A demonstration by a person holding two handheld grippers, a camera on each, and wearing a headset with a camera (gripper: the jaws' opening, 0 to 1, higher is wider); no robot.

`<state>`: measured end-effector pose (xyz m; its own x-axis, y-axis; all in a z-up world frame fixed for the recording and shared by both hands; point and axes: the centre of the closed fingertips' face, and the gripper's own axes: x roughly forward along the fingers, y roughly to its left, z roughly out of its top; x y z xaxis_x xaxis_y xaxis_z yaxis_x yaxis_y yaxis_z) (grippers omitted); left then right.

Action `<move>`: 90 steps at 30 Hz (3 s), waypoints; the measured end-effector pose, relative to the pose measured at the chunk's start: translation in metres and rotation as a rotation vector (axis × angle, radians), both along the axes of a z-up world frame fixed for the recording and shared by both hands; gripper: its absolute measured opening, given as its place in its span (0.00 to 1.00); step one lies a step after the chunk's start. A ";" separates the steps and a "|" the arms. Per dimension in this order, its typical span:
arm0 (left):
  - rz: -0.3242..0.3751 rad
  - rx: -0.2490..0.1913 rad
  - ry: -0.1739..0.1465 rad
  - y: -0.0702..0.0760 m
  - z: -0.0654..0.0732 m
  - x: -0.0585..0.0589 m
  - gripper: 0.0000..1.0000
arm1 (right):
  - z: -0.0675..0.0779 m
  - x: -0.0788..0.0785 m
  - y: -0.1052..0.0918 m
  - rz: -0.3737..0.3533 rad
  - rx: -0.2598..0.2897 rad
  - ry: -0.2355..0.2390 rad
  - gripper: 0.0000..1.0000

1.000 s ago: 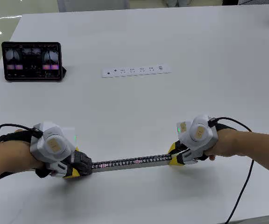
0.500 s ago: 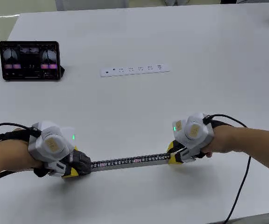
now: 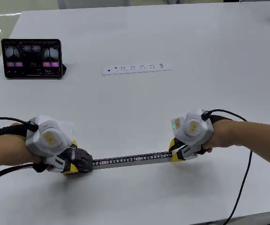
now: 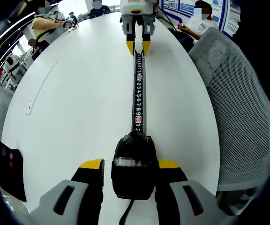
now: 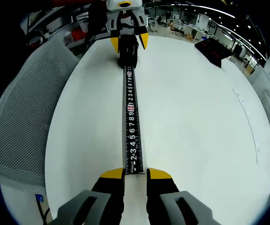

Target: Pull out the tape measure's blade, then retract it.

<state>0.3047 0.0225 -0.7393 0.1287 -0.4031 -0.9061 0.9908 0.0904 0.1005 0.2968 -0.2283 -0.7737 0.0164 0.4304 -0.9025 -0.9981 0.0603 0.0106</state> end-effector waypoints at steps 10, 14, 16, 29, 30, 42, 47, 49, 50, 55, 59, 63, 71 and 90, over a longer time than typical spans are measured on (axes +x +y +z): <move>0.059 -0.026 0.007 0.001 0.006 0.004 0.45 | 0.006 -0.001 0.000 -0.061 0.021 0.022 0.20; 0.088 -0.059 0.018 -0.002 0.011 0.004 0.49 | 0.006 -0.001 -0.001 -0.086 0.022 0.019 0.23; 0.098 -0.067 0.023 -0.002 0.012 0.003 0.51 | 0.007 -0.001 -0.001 -0.103 0.027 0.018 0.23; 0.165 -0.122 0.068 -0.008 0.015 -0.001 0.67 | 0.009 0.002 -0.002 -0.193 0.049 0.021 0.34; 0.168 -0.122 0.070 -0.007 0.015 -0.001 0.68 | 0.009 0.002 -0.001 -0.197 0.051 0.021 0.35; 0.173 -0.110 0.069 -0.002 0.010 -0.008 0.86 | 0.009 -0.001 -0.006 -0.232 0.066 0.020 0.43; 0.160 -0.093 0.057 0.001 0.007 -0.007 0.91 | 0.009 -0.004 -0.004 -0.199 0.074 0.010 0.48; 0.176 -0.108 0.053 -0.001 0.009 -0.006 0.92 | 0.010 -0.005 -0.003 -0.197 0.080 0.005 0.50; 0.190 -0.115 0.047 -0.001 0.010 -0.004 0.94 | 0.010 -0.005 -0.003 -0.198 0.083 0.002 0.52; 0.241 -0.160 0.044 -0.001 0.015 -0.003 0.99 | 0.012 -0.005 -0.002 -0.239 0.102 -0.003 0.59; 0.327 -0.229 0.064 0.000 0.018 -0.004 0.99 | 0.014 -0.007 -0.001 -0.303 0.145 0.015 0.67; 0.388 -0.270 0.053 0.005 0.021 -0.004 0.99 | 0.015 -0.006 -0.005 -0.364 0.185 0.017 0.72; 0.511 -0.353 0.051 0.012 0.020 -0.010 0.99 | 0.018 -0.005 -0.022 -0.512 0.250 0.011 0.84; 0.763 -0.464 -0.053 0.040 0.032 -0.006 0.99 | 0.031 -0.015 -0.043 -0.679 0.366 -0.072 0.99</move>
